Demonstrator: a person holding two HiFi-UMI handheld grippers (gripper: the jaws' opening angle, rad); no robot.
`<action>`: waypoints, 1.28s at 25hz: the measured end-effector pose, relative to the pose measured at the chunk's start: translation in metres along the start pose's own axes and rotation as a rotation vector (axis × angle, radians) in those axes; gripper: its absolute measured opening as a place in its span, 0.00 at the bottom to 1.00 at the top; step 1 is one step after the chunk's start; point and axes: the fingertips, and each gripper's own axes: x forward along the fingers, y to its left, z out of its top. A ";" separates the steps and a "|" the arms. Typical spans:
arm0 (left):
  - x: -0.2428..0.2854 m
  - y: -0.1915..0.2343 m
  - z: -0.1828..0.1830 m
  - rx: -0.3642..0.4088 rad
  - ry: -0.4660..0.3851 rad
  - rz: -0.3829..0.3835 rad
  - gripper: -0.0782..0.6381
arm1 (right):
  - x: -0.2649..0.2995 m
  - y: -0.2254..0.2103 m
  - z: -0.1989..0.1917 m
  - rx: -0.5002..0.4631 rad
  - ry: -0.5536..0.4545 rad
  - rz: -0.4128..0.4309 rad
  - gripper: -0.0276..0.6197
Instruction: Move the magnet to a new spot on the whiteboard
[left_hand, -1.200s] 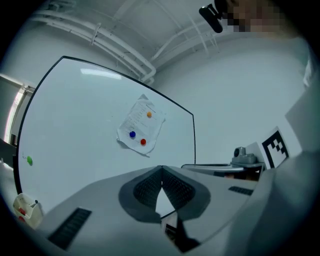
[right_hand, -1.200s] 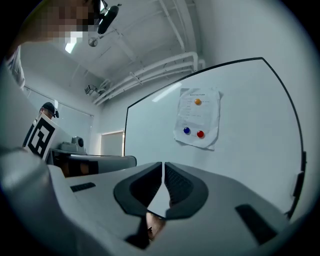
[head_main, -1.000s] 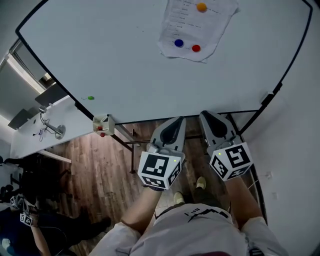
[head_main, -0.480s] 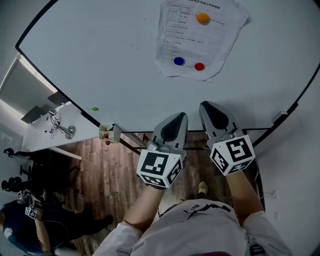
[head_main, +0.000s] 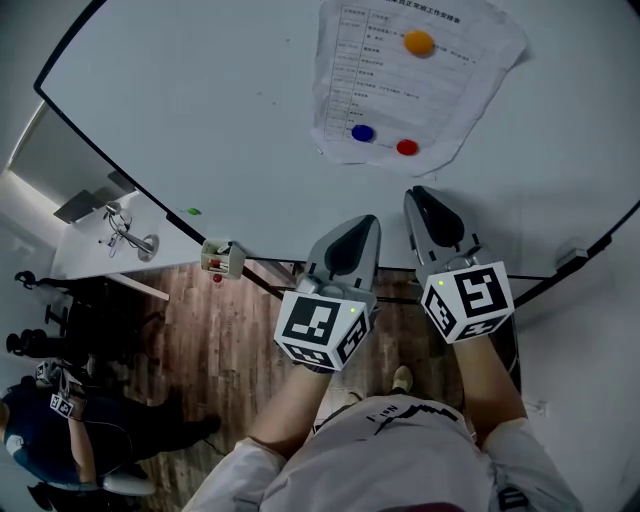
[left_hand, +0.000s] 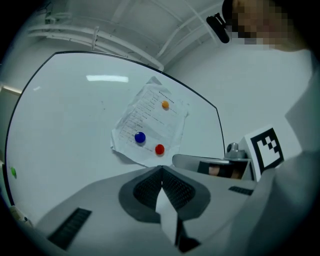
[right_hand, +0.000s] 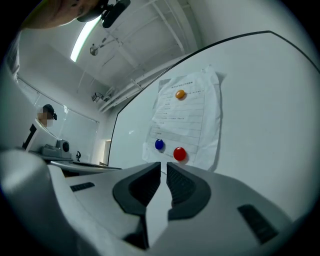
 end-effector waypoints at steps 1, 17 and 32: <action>0.000 0.002 0.000 0.000 0.000 0.000 0.12 | 0.003 0.000 0.001 -0.006 0.000 -0.005 0.09; -0.019 0.016 0.001 -0.014 0.000 -0.046 0.12 | 0.044 -0.023 0.015 -0.297 0.057 -0.243 0.24; -0.030 0.025 0.000 -0.026 0.005 -0.059 0.12 | 0.057 -0.028 0.006 -0.431 0.147 -0.368 0.24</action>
